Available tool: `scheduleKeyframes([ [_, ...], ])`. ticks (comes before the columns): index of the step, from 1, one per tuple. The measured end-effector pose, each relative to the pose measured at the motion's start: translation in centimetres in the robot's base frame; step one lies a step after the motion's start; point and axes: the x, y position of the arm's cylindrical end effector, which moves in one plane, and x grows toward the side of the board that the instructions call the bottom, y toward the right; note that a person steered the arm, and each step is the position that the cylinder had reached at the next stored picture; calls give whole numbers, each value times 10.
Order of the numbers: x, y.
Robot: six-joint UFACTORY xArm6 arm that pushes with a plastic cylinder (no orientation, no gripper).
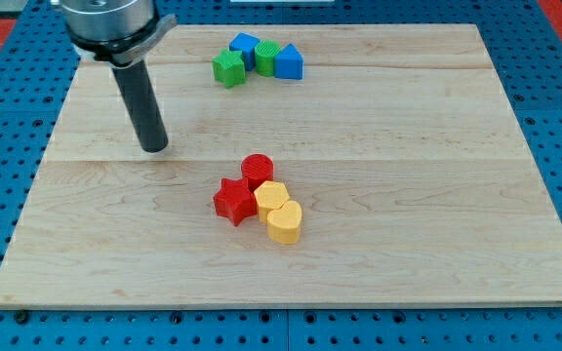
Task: Move your arm towards the down
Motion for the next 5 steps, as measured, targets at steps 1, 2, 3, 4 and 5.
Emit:
scheduleKeyframes([
  [1,2,-8],
  [2,26,-9],
  [3,58,-7],
  [4,88,7],
  [5,88,15],
])
